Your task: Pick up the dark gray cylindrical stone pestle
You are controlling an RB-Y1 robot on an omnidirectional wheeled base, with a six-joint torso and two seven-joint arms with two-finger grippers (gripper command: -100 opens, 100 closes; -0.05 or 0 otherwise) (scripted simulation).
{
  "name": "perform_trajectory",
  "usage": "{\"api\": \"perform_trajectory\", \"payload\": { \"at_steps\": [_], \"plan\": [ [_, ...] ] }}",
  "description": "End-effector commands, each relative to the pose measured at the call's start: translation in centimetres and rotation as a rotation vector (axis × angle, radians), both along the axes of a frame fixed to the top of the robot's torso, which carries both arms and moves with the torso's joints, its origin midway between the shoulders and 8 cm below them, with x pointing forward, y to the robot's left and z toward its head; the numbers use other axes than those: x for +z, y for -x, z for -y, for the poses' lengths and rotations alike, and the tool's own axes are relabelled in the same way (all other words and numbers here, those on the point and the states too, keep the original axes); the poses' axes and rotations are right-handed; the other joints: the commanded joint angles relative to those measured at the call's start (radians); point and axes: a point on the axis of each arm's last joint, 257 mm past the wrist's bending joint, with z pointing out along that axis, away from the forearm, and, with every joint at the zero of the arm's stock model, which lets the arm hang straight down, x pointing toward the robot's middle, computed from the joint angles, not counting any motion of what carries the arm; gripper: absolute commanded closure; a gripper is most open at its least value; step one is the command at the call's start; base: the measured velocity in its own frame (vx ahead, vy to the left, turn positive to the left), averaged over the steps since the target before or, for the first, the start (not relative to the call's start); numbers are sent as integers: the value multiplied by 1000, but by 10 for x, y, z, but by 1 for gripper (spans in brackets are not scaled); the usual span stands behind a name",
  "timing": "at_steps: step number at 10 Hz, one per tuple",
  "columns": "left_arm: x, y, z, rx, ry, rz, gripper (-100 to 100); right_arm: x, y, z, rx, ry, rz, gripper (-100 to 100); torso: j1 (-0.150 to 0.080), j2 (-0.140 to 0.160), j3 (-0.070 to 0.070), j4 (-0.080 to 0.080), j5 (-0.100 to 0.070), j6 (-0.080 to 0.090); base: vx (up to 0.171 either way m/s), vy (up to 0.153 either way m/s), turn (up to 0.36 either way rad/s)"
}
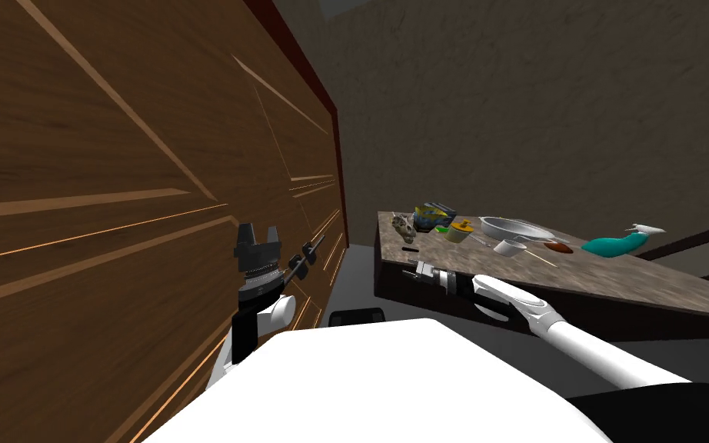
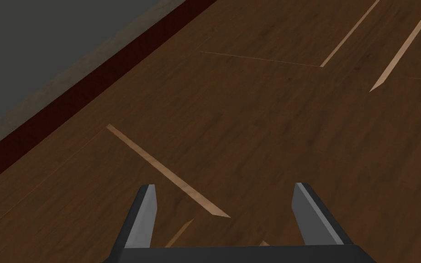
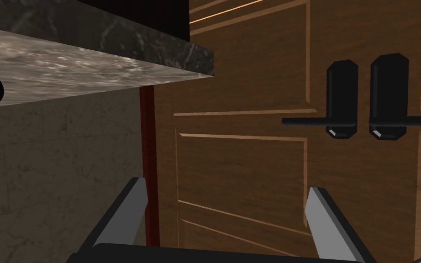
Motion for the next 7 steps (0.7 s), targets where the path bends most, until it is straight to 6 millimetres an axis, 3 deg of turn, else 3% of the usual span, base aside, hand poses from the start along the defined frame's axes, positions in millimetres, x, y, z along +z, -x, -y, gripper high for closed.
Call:
{"api": "perform_trajectory", "payload": {
  "at_steps": [1, 2, 3, 4, 7],
  "plan": [
    [0, 0, 0, 0, 0, 0, 0, -7, 6, 17, 16, 60, -27, -100, 0, 0, 0, 0, 0, 0, 22, 8, 144],
    [0, 0, 0, 0, 0, 0, 0, -7, 6, 18, 17, 64, -27, -100, 0, 0, 0, 0, 0, 1, 8, 1, 13],
    [0, 0, 0, 0, 0, 0, 0, -22, 17, 38, 29, 126, -72, -100, 0, 1, 1, 0, 0, 1, 13, 11, 241],
    [0, 0, 0, 0, 0, 0, 0, -20, 17, 42, 35, 145, -75, -100, 0, 1, 0, 0, 0, 0, 16, 4, 131],
    [0, 0, 0, 0, 0, 0, 0, -41, 41, 89, 55, 278, -166, -100, 0, 0, 0, 0, 0, 1, 25, 8, 211]
  ]
}}
